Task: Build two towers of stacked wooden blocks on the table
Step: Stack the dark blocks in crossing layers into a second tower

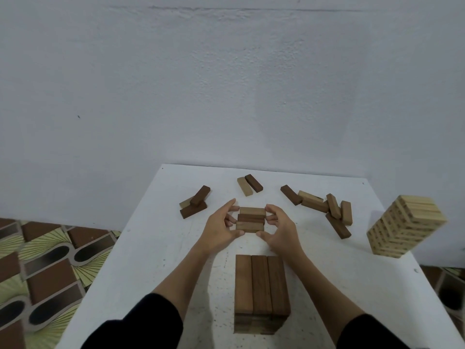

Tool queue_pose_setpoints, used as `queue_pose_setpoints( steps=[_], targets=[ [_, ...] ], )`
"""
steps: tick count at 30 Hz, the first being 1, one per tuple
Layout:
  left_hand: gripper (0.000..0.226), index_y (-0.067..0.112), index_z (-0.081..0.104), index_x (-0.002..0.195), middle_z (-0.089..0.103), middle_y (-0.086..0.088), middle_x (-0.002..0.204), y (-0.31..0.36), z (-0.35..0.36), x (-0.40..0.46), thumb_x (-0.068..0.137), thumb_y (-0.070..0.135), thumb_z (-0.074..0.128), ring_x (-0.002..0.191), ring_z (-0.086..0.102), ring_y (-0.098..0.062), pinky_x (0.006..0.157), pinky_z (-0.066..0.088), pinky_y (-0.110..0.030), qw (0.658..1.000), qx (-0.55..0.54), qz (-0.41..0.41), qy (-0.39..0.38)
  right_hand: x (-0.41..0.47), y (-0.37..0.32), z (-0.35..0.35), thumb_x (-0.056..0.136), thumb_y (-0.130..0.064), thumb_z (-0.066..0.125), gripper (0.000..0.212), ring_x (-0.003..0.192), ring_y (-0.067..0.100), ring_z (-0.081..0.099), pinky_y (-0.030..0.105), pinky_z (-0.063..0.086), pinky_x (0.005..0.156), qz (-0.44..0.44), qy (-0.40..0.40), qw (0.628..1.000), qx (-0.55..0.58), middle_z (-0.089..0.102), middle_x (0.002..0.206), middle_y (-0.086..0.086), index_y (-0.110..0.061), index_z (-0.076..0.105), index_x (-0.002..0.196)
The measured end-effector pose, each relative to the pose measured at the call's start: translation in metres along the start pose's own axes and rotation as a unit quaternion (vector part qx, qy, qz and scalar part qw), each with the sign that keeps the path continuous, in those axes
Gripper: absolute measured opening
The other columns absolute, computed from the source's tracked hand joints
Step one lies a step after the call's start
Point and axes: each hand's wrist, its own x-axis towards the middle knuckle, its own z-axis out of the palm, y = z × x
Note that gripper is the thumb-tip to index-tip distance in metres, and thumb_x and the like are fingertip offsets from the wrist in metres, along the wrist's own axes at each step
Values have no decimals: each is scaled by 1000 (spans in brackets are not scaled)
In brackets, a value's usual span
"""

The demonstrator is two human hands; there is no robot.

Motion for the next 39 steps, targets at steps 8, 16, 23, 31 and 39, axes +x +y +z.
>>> queue_pose_setpoints(
  steps=[8,16,23,31,39],
  targets=[
    [80,16,42,141,57,7,120,0,2,-1,72,8,80,84,54,-11,70,45,-8,1000,6,8,8,0,3,0,68,-9,82,70,96,11,55,13,42,85,-19,3,1000,-6,59,124,11,-2,49,130],
    [82,18,41,140,57,4,117,2,1,-4,70,6,81,87,56,-11,75,48,-10,999,-24,5,26,-1,4,1,65,-8,84,75,97,14,57,13,43,84,-20,3,1000,0,59,123,12,-2,48,131],
    [83,18,39,141,57,2,122,3,0,-5,71,6,80,89,56,-12,77,48,-10,999,-27,5,23,0,1,0,66,-9,83,80,102,17,57,19,44,89,7,-5,1000,14,57,127,10,-4,43,135],
    [86,19,35,144,53,5,129,2,1,-3,72,4,80,85,54,-10,77,46,-8,1000,-23,6,10,0,1,-2,67,-8,83,80,101,12,54,17,43,89,9,-15,1000,20,56,128,9,-4,42,136],
    [86,20,35,144,54,6,129,0,2,-2,72,5,80,86,53,-10,77,46,-9,1000,-15,8,8,4,5,-4,66,-8,83,95,106,12,53,18,43,91,2,-56,998,27,47,138,9,-5,28,143]
  ],
)
